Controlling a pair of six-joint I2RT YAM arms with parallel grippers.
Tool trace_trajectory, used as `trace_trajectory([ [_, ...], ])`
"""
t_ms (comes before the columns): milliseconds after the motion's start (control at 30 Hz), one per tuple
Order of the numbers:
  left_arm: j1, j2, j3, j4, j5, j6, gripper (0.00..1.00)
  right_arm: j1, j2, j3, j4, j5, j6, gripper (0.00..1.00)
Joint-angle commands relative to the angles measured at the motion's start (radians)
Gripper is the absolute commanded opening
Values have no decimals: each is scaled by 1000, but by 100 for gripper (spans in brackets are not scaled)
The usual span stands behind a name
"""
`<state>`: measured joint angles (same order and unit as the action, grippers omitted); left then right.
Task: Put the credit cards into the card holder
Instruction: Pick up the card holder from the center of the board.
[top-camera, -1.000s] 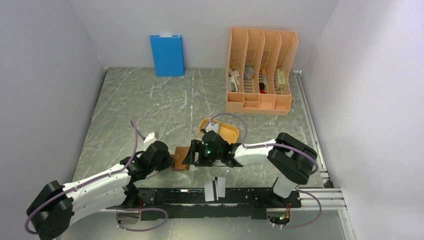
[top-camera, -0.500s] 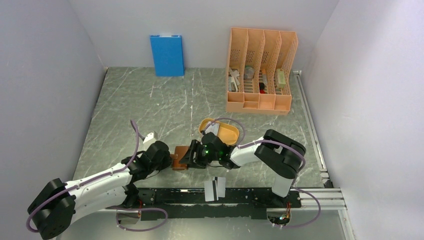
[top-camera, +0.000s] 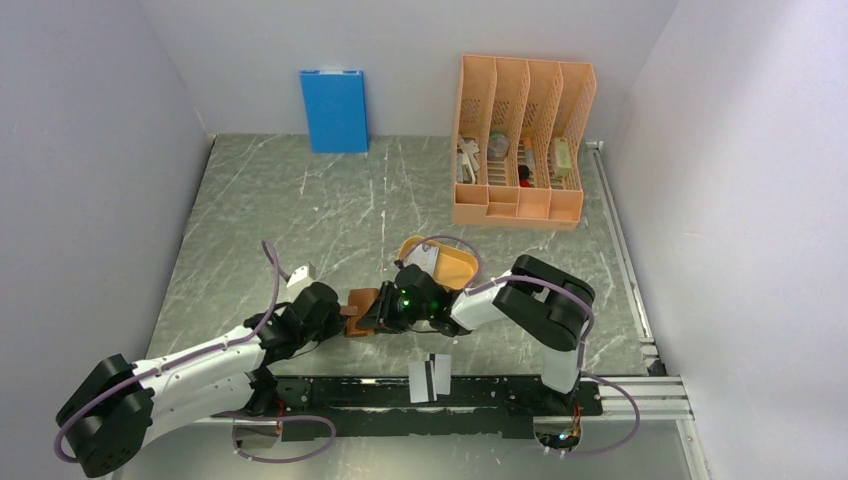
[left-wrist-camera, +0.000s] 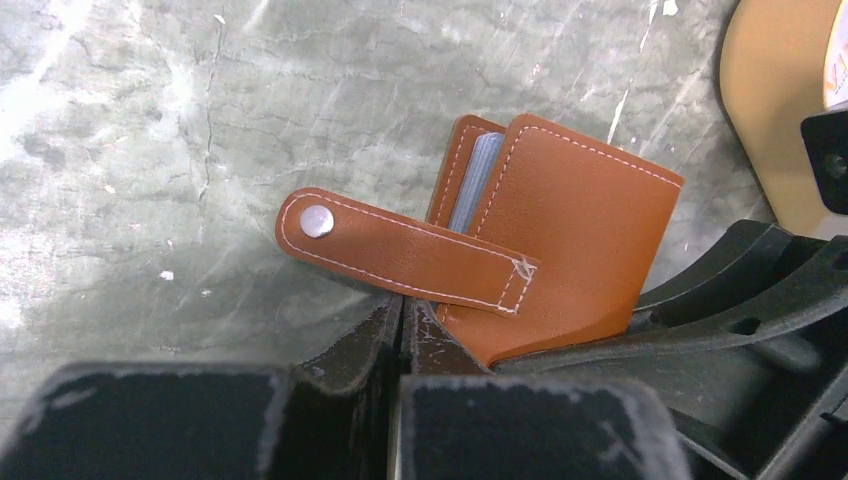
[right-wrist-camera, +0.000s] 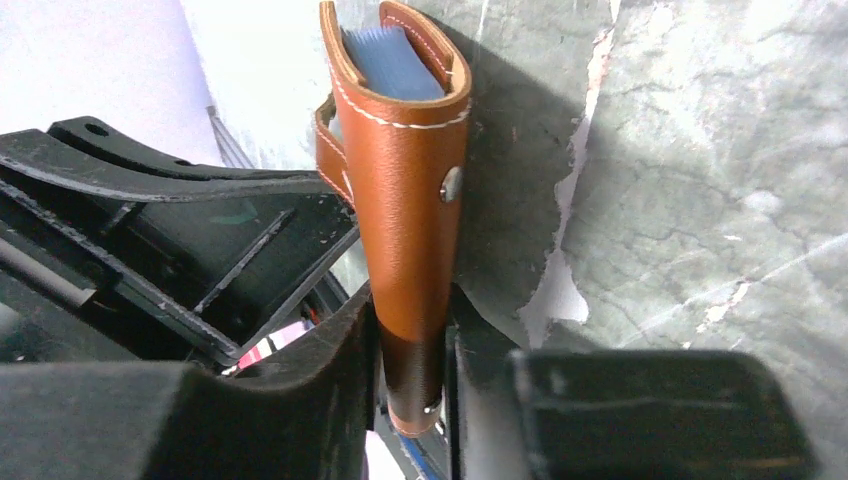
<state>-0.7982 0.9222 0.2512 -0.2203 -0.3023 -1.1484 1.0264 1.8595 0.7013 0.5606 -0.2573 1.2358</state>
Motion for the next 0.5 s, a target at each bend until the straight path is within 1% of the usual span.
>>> trace_trajectory([
  [0,-1,33,-47,-100,41,21,5,9,12,11,-39,18,-25,20],
  [67,-1,16,-29,-129,35,22,5,10,-11,19,-67,28,-47,11],
  [167,-1,-39,22,-214,20,24,5,11,-52,49,-135,50,-97,4],
  [233,-1,-87,73,-292,10,23,8,12,-92,75,-191,63,-139,0],
  [267,-1,-114,105,-338,8,22,12,12,-117,92,-231,73,-167,0],
  [367,-1,-203,229,-481,1,21,30,12,-205,167,-390,115,-300,0],
  [400,-1,-229,302,-548,-12,21,35,12,-235,204,-455,134,-360,0],
  [467,-1,-269,428,-629,-46,47,44,13,-296,288,-593,188,-507,0],
])
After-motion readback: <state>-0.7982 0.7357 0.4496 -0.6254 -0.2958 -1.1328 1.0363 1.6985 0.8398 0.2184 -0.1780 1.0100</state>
